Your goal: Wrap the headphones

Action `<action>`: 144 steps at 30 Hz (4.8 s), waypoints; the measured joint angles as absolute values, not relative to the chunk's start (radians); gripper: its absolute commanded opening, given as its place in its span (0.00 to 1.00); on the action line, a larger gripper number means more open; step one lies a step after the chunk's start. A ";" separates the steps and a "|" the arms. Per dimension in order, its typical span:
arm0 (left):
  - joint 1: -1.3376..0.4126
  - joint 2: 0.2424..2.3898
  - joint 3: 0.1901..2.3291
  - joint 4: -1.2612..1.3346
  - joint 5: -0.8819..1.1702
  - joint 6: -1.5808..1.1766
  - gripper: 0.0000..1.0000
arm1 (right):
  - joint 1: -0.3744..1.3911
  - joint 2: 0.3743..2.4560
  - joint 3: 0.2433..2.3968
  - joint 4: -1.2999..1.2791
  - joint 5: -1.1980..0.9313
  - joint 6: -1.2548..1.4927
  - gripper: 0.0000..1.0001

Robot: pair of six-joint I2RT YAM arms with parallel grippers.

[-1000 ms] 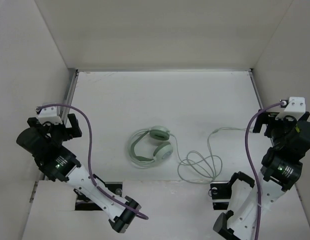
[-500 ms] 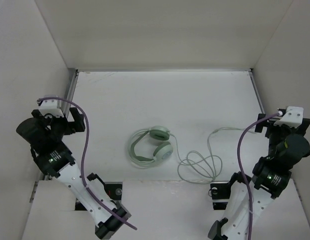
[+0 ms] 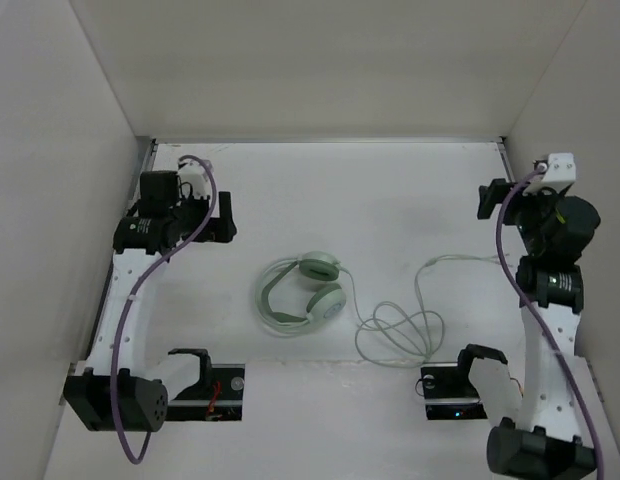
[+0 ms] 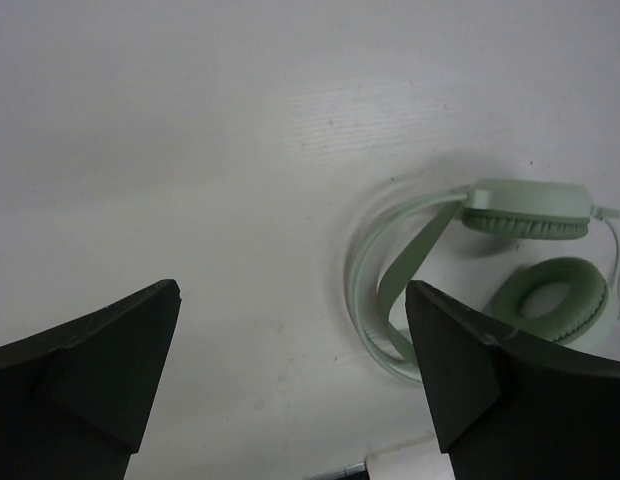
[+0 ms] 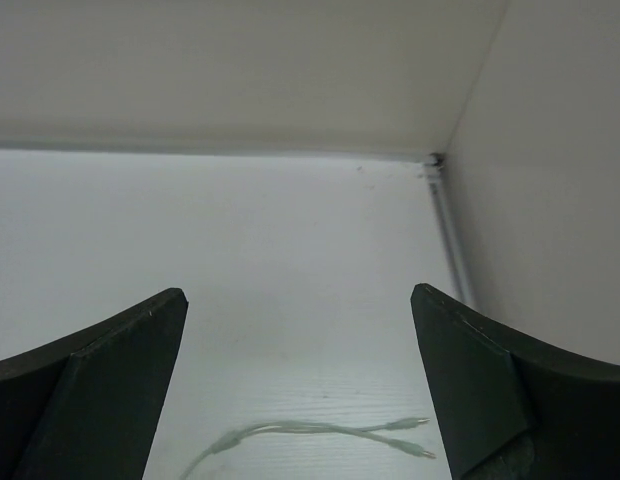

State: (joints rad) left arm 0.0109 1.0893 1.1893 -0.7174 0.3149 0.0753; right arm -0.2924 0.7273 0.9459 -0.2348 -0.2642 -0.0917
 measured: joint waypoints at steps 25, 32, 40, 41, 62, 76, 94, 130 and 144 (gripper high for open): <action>-0.387 1.254 0.897 -0.550 0.064 -0.104 0.93 | 0.085 0.889 1.016 -0.352 -0.231 -0.076 1.00; -0.440 1.199 0.844 -0.528 0.046 -0.122 0.93 | 0.085 0.893 1.010 -0.338 -0.231 -0.055 1.00; -0.463 1.110 0.793 -0.500 0.049 -0.125 0.93 | 0.085 0.930 0.980 -0.324 -0.231 -0.044 1.00; -0.464 1.110 0.778 -0.499 0.050 -0.125 0.93 | 0.085 0.934 0.980 -0.322 -0.231 -0.044 1.00; -0.549 1.265 0.694 -0.398 0.057 -0.130 0.89 | 0.080 0.894 0.964 -0.299 -0.233 -0.011 1.00; -0.554 1.353 0.680 -0.331 0.056 -0.168 0.79 | 0.070 0.863 0.966 -0.299 -0.243 -0.007 1.00; -0.543 1.405 0.681 -0.245 0.078 -0.220 0.16 | 0.005 0.855 0.975 -0.298 -0.255 0.002 1.00; -0.448 1.578 1.309 -0.312 0.154 -0.150 0.00 | -0.019 0.888 1.048 -0.276 -0.265 0.015 1.00; -0.337 1.811 1.838 -0.382 0.152 -0.098 0.00 | 0.220 0.988 1.195 -0.280 -0.342 -0.067 1.00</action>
